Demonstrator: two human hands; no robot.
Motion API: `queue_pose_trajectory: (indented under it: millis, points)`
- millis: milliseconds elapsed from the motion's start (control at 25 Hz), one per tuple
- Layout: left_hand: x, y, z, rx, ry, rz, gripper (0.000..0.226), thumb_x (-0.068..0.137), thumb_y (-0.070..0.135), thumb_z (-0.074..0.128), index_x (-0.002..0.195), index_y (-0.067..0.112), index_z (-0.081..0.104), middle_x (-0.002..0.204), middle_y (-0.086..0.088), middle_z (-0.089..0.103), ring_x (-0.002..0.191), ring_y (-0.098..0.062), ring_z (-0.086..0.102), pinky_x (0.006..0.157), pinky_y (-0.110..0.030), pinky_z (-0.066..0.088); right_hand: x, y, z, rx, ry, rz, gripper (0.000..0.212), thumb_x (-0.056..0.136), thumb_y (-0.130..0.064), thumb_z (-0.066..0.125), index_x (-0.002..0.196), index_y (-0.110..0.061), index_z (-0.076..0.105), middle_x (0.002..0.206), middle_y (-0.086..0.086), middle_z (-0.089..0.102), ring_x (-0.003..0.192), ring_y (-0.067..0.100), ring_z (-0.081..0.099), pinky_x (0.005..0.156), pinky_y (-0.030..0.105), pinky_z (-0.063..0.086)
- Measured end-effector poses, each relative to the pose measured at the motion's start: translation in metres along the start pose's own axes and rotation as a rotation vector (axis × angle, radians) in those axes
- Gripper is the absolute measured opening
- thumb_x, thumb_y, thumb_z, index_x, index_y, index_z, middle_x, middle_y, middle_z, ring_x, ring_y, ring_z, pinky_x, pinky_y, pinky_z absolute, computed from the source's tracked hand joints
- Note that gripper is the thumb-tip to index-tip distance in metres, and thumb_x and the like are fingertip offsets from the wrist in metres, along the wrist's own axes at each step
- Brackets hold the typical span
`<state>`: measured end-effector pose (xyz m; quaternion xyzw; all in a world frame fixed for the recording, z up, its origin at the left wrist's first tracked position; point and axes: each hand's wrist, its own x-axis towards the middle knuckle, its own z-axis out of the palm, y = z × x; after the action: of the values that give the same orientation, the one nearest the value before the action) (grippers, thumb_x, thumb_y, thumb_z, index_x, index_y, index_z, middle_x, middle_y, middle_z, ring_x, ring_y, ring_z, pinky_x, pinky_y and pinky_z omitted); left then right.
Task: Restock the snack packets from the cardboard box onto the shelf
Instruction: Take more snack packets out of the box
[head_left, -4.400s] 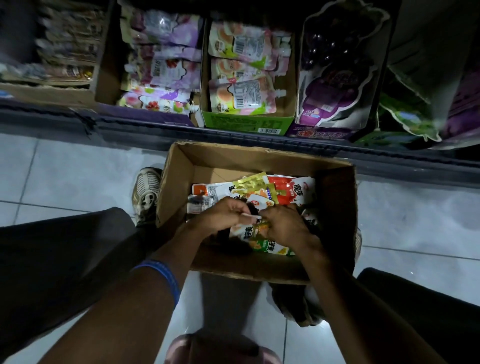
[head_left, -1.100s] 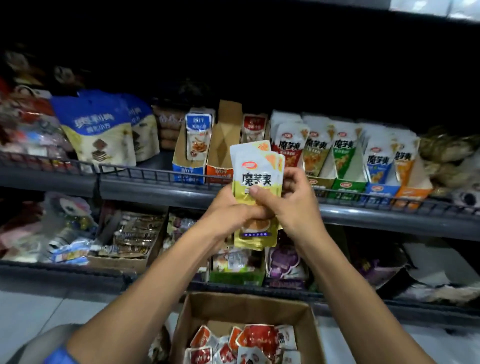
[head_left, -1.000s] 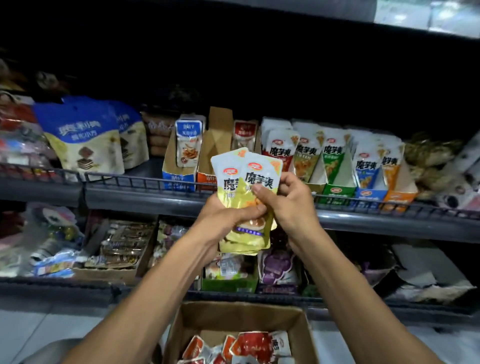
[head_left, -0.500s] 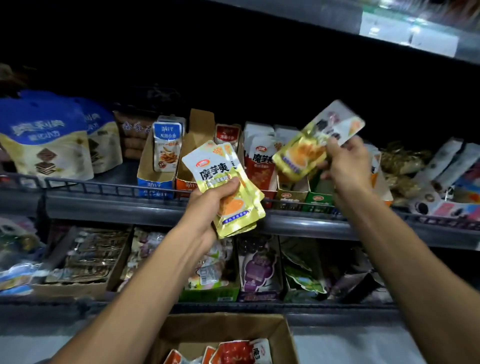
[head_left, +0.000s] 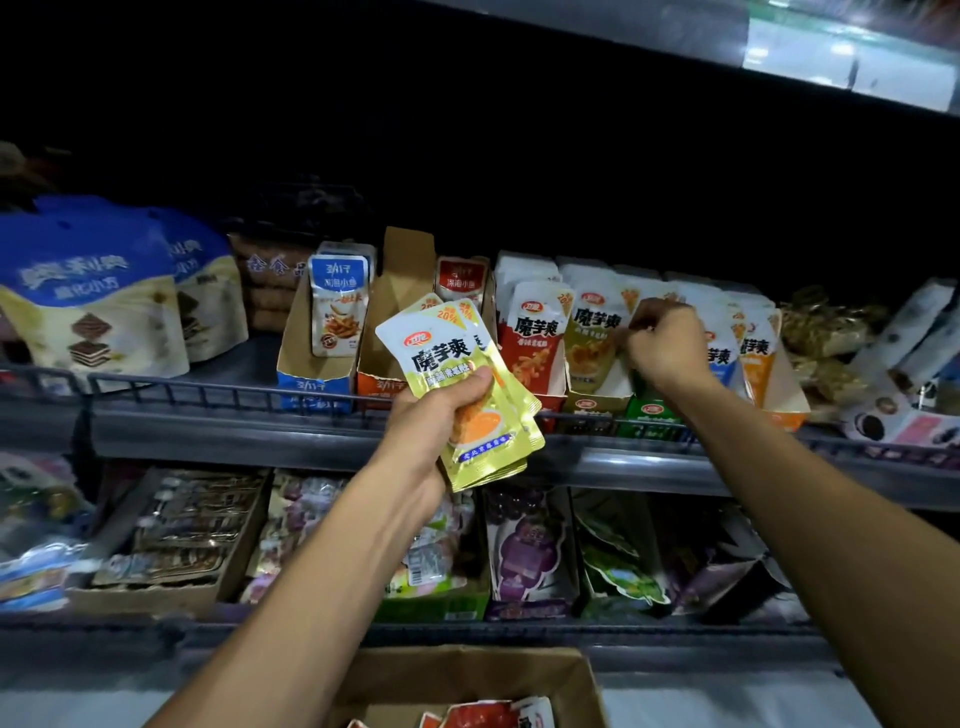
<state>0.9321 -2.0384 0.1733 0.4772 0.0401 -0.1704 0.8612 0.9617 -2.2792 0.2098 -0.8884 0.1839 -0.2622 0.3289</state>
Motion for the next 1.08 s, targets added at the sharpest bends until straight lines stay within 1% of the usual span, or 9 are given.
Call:
queue_pose_trajectory:
  millis: [200,320,480,560,640,720,800,920,1080]
  points:
    - [0.004,-0.003,0.003,0.005,-0.017,-0.012,0.026,0.081,0.012,0.077,0.107,0.011,0.071,0.093,-0.007,0.078,0.073,-0.023,0.075,0.062,-0.039,0.062,0.001,0.001,0.003,-0.062,0.161,-0.010,0.024,0.085,-0.026,0.072,0.089,-0.015,0.052,0.088,0.009,0.061,0.086,0.030,0.060,0.076,0.042,0.052]
    - [0.007,-0.006,0.006,0.009,-0.026,-0.006,0.023,0.082,0.010,0.076,0.104,0.013,0.071,0.096,-0.008,0.077,0.073,-0.023,0.075,0.063,-0.038,0.062,-0.001,0.001,0.009,0.013,0.012,-0.072,0.009,0.087,-0.020,0.068,0.093,-0.020,0.061,0.093,0.004,0.066,0.088,0.024,0.064,0.080,0.045,0.056]
    - [0.008,-0.008,0.010,0.007,-0.039,-0.008,0.027,0.081,0.009,0.077,0.108,0.012,0.070,0.096,-0.007,0.077,0.075,-0.022,0.075,0.064,-0.038,0.062,-0.023,-0.014,0.007,-0.069,0.025,-0.179,0.014,0.093,-0.013,0.057,0.105,-0.013,0.064,0.093,0.000,0.064,0.079,0.010,0.058,0.071,0.028,0.056]
    - [0.009,-0.010,0.013,0.014,-0.041,0.001,0.038,0.078,0.009,0.080,0.115,0.010,0.068,0.097,-0.007,0.077,0.081,-0.024,0.075,0.069,-0.039,0.062,-0.052,-0.028,0.004,0.174,-0.103,-0.179,0.007,0.094,-0.018,0.057,0.096,-0.013,0.062,0.082,-0.004,0.061,0.071,0.008,0.056,0.061,0.019,0.049]
    - [0.008,-0.011,0.014,-0.005,-0.037,0.015,0.046,0.074,0.010,0.082,0.118,0.008,0.066,0.096,-0.009,0.077,0.079,-0.024,0.075,0.064,-0.038,0.062,-0.081,-0.038,0.003,0.403,-0.366,-0.177,0.015,0.090,-0.028,0.063,0.098,-0.016,0.061,0.080,0.000,0.063,0.070,0.013,0.061,0.060,0.025,0.051]
    - [0.008,-0.011,0.016,-0.043,-0.048,0.014,0.048,0.074,0.012,0.082,0.118,0.008,0.066,0.097,-0.013,0.077,0.077,-0.026,0.075,0.059,-0.036,0.060,-0.097,-0.039,0.004,0.408,-0.557,-0.229,0.039,0.080,-0.033,0.074,0.112,-0.020,0.055,0.091,0.000,0.063,0.076,0.012,0.064,0.063,0.027,0.055]
    - [0.005,-0.010,0.017,-0.019,-0.074,0.029,0.043,0.077,0.014,0.080,0.117,0.008,0.066,0.100,-0.013,0.076,0.076,-0.024,0.074,0.059,-0.033,0.058,-0.102,-0.039,0.008,0.295,-0.541,-0.303,0.056,0.074,-0.031,0.080,0.120,-0.025,0.048,0.097,-0.004,0.061,0.083,0.009,0.065,0.067,0.027,0.055]
    - [0.002,-0.008,0.016,0.054,-0.103,0.023,0.036,0.084,0.023,0.075,0.117,0.010,0.067,0.101,-0.010,0.076,0.076,-0.018,0.074,0.062,-0.029,0.058,-0.103,-0.041,0.008,0.331,-0.439,-0.245,0.037,0.083,-0.025,0.073,0.113,-0.025,0.052,0.094,-0.002,0.069,0.084,0.014,0.069,0.073,0.036,0.057]
    - [0.002,-0.006,0.014,0.130,-0.078,0.034,0.056,0.080,0.025,0.070,0.134,0.021,0.055,0.125,-0.004,0.068,0.111,-0.030,0.066,0.094,-0.051,0.052,-0.097,-0.036,0.003,0.458,-0.450,0.014,0.016,0.089,-0.025,0.066,0.104,-0.021,0.060,0.093,-0.002,0.075,0.088,0.016,0.072,0.090,0.048,0.054]
